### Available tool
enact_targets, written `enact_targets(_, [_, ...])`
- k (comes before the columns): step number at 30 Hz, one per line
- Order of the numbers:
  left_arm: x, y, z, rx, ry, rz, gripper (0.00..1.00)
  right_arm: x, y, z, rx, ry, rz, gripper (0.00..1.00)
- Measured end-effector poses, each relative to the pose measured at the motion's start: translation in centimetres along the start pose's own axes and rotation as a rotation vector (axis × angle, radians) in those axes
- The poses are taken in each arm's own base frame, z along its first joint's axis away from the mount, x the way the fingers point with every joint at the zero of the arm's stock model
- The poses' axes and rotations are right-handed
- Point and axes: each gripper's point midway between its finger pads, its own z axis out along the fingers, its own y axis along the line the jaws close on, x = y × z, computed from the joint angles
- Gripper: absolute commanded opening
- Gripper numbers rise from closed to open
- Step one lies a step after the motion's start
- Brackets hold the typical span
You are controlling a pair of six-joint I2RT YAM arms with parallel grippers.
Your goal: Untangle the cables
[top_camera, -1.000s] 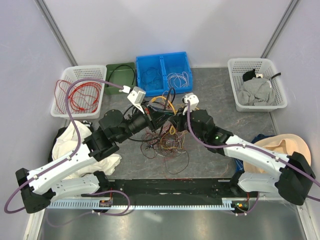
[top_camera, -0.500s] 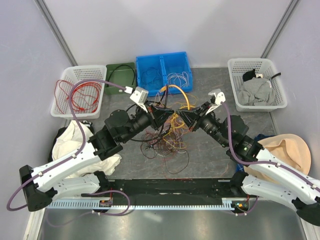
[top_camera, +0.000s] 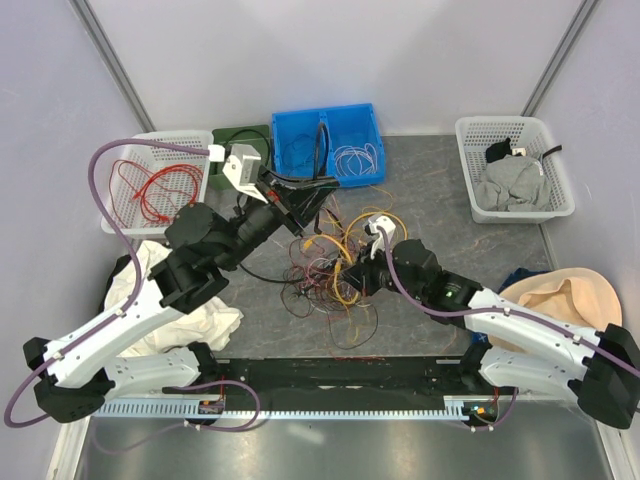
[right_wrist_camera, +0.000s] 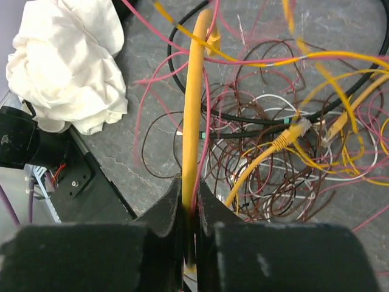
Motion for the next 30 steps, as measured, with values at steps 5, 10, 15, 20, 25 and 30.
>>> enact_targets(5, [-1.5, -0.3, -0.2, 0.008, -0.029, 0.037, 0.02, 0.7, -0.6, -0.3, 0.037, 0.028, -0.003, 0.94])
enact_targets(10, [-1.0, -0.1, -0.2, 0.002, -0.008, 0.058, 0.02, -2.7, 0.1, -2.9, 0.049, -0.093, -0.019, 0.98])
enact_targets(15, [-0.6, -0.1, -0.3, 0.005, 0.01, 0.059, 0.02, -10.0, 2.0, -6.3, 0.044, -0.317, -0.047, 0.98])
enact_targets(20, [-0.2, -0.8, -0.5, 0.047, 0.026, 0.058, 0.02, -13.9, 2.1, -6.6, 0.083, -0.44, -0.073, 0.98])
enact_targets(25, [0.3, -1.7, -0.7, 0.099, 0.048, 0.041, 0.02, -14.0, 1.3, -2.9, 0.129, -0.41, -0.111, 0.98])
enact_targets(30, [1.1, -2.2, -1.3, 0.134, 0.073, 0.011, 0.02, -13.9, 0.4, 0.6, 0.164, -0.379, -0.13, 0.98])
